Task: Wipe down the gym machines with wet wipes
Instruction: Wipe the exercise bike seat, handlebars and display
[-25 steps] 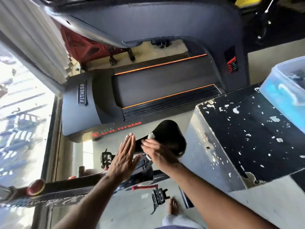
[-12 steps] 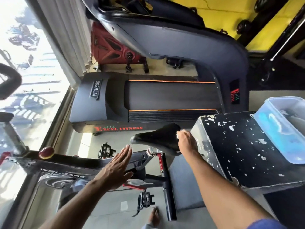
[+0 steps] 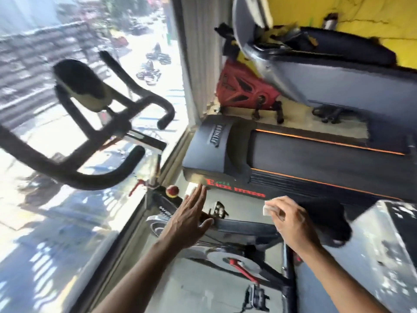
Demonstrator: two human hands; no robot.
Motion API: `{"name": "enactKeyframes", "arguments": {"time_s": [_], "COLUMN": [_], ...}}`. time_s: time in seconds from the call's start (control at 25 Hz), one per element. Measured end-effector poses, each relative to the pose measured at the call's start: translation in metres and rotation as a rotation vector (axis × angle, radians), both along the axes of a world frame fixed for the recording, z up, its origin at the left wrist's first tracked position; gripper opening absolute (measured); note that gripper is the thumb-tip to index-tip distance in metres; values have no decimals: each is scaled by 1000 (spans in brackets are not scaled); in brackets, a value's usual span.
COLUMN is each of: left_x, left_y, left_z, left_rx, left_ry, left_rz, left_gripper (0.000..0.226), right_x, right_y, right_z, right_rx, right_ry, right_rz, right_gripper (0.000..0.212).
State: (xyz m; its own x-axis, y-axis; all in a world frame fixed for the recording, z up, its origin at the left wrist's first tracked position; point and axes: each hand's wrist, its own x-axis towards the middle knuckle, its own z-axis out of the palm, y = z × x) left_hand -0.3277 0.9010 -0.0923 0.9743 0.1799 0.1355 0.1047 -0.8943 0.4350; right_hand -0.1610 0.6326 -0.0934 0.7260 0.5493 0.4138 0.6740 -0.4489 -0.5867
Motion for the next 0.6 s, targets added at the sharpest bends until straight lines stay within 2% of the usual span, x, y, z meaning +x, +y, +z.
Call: {"name": "enactKeyframes", "arguments": {"time_s": [0.24, 0.32, 0.44, 0.6], "left_x": [-63, -66, -48, 4], "left_y": [45, 63, 108, 188], "left_z": [53, 79, 118, 158], "left_rx": [129, 242, 438, 682], "left_ry": [-77, -97, -84, 47], "left_rz": [162, 150, 135, 149], "left_gripper": [93, 90, 84, 77], "right_x": [-41, -45, -28, 14], "right_y": [95, 117, 158, 224], "right_z": [30, 43, 63, 90], "right_rx": [68, 103, 98, 160], "right_ry": [18, 41, -21, 28], "right_rz": [252, 299, 338, 384], "right_gripper": [13, 20, 14, 6]}}
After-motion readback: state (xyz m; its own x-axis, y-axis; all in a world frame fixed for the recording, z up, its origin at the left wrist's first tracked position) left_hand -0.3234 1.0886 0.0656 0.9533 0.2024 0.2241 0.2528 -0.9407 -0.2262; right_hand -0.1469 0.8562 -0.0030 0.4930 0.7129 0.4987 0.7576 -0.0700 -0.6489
